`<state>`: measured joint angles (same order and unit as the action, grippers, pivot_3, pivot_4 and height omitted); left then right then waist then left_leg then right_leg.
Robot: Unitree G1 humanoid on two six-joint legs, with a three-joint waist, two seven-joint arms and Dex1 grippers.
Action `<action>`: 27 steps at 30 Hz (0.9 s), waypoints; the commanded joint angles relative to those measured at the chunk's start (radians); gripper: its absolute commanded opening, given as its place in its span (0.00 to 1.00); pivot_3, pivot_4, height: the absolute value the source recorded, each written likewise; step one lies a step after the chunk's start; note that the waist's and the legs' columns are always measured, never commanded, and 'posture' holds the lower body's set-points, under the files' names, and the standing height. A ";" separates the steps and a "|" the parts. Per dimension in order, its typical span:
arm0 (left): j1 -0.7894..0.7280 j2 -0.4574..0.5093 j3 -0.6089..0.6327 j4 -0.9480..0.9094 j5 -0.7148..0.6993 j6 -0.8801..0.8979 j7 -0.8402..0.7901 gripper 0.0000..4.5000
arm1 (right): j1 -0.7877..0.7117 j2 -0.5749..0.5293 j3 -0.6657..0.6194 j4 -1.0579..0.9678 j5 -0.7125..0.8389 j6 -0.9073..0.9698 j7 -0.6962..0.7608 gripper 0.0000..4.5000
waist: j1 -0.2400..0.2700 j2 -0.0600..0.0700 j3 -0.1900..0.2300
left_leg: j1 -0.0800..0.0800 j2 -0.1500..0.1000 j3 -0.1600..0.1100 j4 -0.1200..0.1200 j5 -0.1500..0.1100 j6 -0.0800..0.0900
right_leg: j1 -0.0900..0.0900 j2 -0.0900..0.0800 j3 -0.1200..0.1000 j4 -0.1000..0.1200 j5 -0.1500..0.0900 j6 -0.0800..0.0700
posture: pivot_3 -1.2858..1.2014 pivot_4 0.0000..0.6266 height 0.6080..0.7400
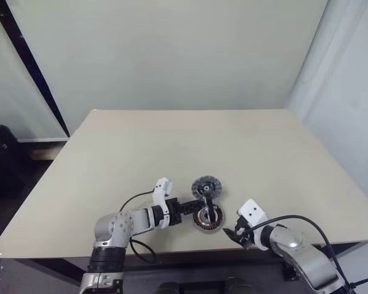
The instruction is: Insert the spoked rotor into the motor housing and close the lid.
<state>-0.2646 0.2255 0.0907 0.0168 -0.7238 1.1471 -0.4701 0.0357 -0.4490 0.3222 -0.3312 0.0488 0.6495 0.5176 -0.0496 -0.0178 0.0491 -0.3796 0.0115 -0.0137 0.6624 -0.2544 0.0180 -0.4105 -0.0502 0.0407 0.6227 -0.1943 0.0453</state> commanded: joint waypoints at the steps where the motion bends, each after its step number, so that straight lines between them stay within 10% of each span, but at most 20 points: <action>1: -0.024 -0.018 -0.017 -0.058 -0.011 -0.002 0.000 0.99 | -0.005 0.002 -0.028 -0.053 0.013 -0.003 -0.001 0.90 | 0.000 0.000 0.000 | 0.000 0.000 0.000 0.000 0.000 0.000 | 0.000 0.000 0.000 0.000 0.000 0.000 | 0.52 0.00 1.00; 19: -0.022 -0.014 -0.047 -0.061 0.011 -0.031 -0.002 0.99 | -0.023 0.291 -0.239 -0.216 0.330 0.407 -0.146 0.90 | 0.000 0.000 0.000 | 0.000 0.000 0.000 0.000 0.000 0.000 | 0.000 0.000 0.000 0.000 0.000 0.000 | 0.52 0.00 1.00; 27: 0.001 0.039 -0.022 -0.076 -0.012 -0.034 -0.041 1.00 | -0.034 0.316 -0.267 -0.217 0.353 0.464 -0.199 0.37 | 0.000 0.001 0.000 | -0.001 0.001 0.000 -0.002 0.000 0.000 | -0.002 0.000 0.000 0.001 0.000 0.000 | 0.52 0.00 1.00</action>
<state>-0.2570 0.2520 0.0521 -0.0138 -0.7215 1.1255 -0.4883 0.0192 -0.1374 0.0743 -0.5248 0.3816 1.1087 0.3274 -0.0501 -0.0170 0.0491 -0.3808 0.0120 -0.0141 0.6605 -0.2545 0.0179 -0.4131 -0.0500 0.0406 0.6236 -0.1942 0.0453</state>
